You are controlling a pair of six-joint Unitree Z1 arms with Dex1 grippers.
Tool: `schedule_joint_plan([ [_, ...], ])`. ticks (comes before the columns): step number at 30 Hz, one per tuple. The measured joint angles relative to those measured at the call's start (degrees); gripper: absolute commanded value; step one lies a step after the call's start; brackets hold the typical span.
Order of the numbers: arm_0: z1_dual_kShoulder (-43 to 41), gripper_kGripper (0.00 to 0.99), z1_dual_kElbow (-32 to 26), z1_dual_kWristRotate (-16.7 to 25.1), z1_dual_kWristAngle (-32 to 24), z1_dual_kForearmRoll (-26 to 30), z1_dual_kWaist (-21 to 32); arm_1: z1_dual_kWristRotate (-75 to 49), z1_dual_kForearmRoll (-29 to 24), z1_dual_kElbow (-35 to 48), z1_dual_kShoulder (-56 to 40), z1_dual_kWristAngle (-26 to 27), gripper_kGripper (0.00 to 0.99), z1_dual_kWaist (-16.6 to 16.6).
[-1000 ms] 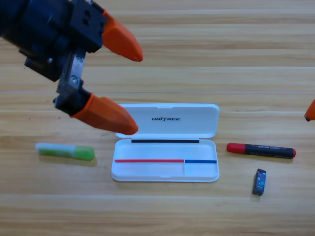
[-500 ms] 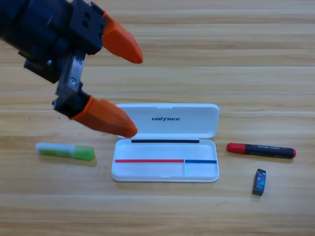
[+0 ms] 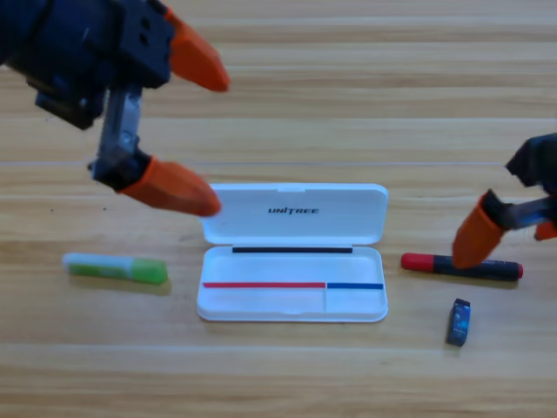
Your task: Clean up eraser and pencils
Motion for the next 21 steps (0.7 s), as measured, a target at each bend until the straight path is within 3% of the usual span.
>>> schedule_joint_plan([
  [3,0.0,0.988,0.0,3.52,7.34,1.63,0.0,3.1,0.0,-1.47,5.67,-6.29,0.98,-0.22],
  [6,-0.01,0.988,0.04,7.51,13.33,1.74,0.59,6.98,0.01,-3.97,10.78,-7.27,0.988,-0.33],
  [15,0.76,0.986,0.64,24.22,12.33,1.74,13.07,14.35,0.01,-5.56,17.31,-6.07,0.974,-0.39],
  [21,2.81,0.983,6.41,32.59,10.26,1.74,19.67,20.07,0.01,-5.46,17.81,-4.55,0.913,-0.39],
])
